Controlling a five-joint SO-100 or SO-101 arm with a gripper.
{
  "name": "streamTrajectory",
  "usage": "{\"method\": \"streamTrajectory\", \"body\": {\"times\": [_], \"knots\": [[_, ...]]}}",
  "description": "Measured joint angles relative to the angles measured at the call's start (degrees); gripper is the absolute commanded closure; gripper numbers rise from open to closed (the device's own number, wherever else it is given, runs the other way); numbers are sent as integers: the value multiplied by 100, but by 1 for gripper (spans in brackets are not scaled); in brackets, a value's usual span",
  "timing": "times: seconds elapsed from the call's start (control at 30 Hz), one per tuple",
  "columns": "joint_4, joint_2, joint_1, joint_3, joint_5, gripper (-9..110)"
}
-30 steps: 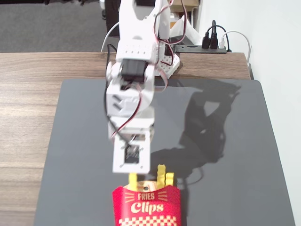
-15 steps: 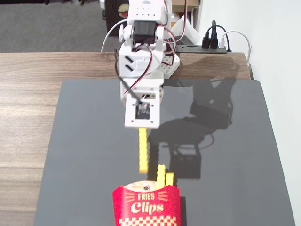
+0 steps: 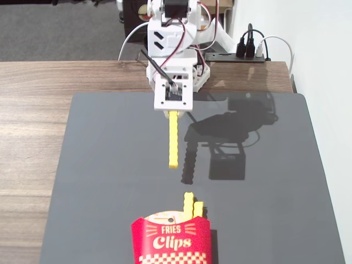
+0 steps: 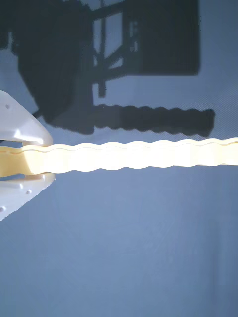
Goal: Grab a fry
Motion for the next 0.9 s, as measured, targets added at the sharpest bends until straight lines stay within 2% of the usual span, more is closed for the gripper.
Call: {"method": "streamTrajectory", "body": {"times": [0.4,0.77,0.9], "knots": [[1081,905,220,-483,-193,100],[1459,97,272,-2030,-272,100],[1459,-123,272,-2136,-272,100]]}}
